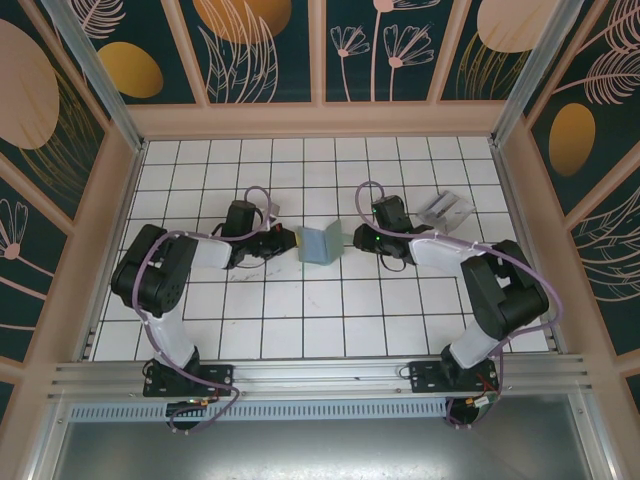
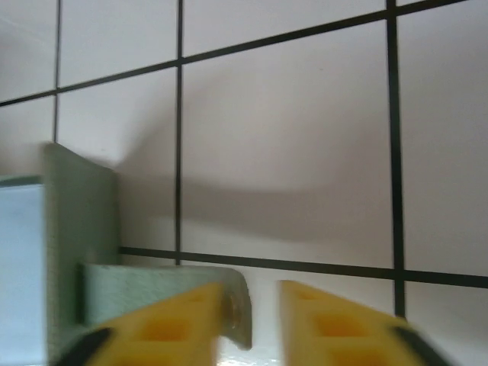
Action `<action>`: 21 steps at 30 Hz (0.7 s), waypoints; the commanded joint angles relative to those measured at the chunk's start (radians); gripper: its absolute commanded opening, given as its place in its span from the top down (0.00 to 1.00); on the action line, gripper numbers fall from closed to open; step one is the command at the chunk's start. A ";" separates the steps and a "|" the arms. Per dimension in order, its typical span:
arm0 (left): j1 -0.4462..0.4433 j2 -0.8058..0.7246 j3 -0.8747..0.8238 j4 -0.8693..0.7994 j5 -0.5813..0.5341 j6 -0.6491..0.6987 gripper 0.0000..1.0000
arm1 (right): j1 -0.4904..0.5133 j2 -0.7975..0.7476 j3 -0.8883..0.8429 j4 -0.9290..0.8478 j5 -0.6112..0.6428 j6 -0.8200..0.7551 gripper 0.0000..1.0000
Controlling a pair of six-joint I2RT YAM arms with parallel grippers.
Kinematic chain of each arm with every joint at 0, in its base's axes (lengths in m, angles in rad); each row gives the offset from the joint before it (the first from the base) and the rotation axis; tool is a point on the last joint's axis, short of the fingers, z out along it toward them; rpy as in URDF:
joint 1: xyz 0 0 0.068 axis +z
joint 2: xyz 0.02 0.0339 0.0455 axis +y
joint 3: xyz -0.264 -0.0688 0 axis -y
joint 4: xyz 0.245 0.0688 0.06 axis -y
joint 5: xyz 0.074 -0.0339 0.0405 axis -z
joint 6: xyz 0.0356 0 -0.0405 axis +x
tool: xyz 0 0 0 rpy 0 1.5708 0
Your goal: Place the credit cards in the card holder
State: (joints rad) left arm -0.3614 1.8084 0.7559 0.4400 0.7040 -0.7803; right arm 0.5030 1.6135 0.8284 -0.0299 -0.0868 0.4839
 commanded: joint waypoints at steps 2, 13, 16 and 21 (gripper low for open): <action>-0.007 -0.142 0.024 -0.095 -0.046 -0.022 1.00 | 0.023 -0.054 0.018 -0.058 0.097 -0.026 0.50; -0.008 -0.189 0.091 -0.310 -0.098 0.024 1.00 | 0.229 -0.135 0.103 0.001 0.113 -0.149 0.42; -0.007 -0.159 0.088 -0.281 -0.076 0.005 1.00 | 0.230 -0.084 0.115 0.041 -0.002 -0.056 0.42; -0.007 -0.101 0.090 -0.261 -0.048 0.032 1.00 | 0.217 -0.014 0.129 0.023 -0.010 0.000 0.42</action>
State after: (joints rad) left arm -0.3614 1.6733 0.8383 0.1719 0.6125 -0.7670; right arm 0.7345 1.5593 0.9306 -0.0013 -0.0456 0.4248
